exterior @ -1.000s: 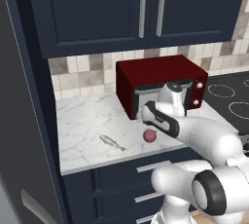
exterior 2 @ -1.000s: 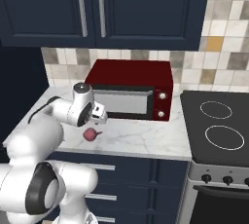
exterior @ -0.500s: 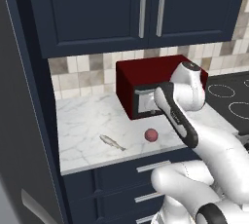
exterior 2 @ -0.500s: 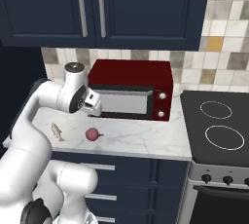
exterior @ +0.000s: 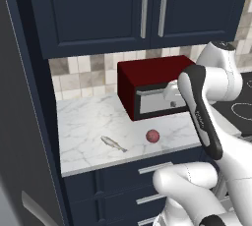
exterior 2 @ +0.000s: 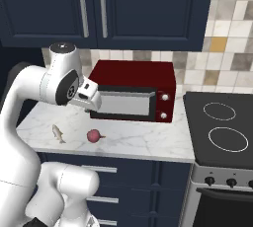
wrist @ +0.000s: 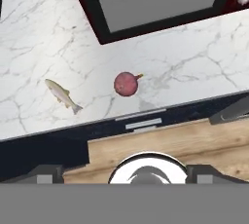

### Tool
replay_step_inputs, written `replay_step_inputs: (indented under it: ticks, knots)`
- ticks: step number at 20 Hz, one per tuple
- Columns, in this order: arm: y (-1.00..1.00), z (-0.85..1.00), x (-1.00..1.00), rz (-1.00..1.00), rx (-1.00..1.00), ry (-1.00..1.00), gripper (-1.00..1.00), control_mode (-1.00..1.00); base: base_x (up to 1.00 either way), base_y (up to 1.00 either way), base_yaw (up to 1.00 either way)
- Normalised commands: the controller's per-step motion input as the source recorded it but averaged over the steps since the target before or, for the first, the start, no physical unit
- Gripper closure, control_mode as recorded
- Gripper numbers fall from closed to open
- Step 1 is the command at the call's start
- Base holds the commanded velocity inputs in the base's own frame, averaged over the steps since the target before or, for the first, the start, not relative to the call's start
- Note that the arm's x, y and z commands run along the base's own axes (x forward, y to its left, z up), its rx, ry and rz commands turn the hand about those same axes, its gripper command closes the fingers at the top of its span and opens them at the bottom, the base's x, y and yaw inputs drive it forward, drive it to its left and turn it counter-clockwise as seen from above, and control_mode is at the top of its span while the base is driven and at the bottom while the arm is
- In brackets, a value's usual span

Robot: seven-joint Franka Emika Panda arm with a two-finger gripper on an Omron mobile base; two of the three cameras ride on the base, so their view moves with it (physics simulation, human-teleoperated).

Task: Open the fridge, remove the kiwi, onion, and fish, and place them on any counter.

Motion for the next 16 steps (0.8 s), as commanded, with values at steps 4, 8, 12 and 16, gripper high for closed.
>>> replay_step_inputs:
  ticks: [4, 8, 12, 16]
  knots:
    - [0.0, 0.16, -0.67, 0.0, -0.08, 0.0, -1.0, -1.0, 0.0, 0.0, 0.0]
    - [0.0, 0.01, -0.83, 0.08, -0.08, -0.06, -1.0, -1.0, 0.0, 0.0, 0.0]
    - [0.0, 0.07, -0.41, 0.06, -0.04, -0.09, -1.0, 1.0, -0.48, -0.03, 0.04]
    - [0.0, 0.0, 0.0, 0.0, 0.0, 0.0, -1.0, 1.0, -0.99, -0.07, 0.02]
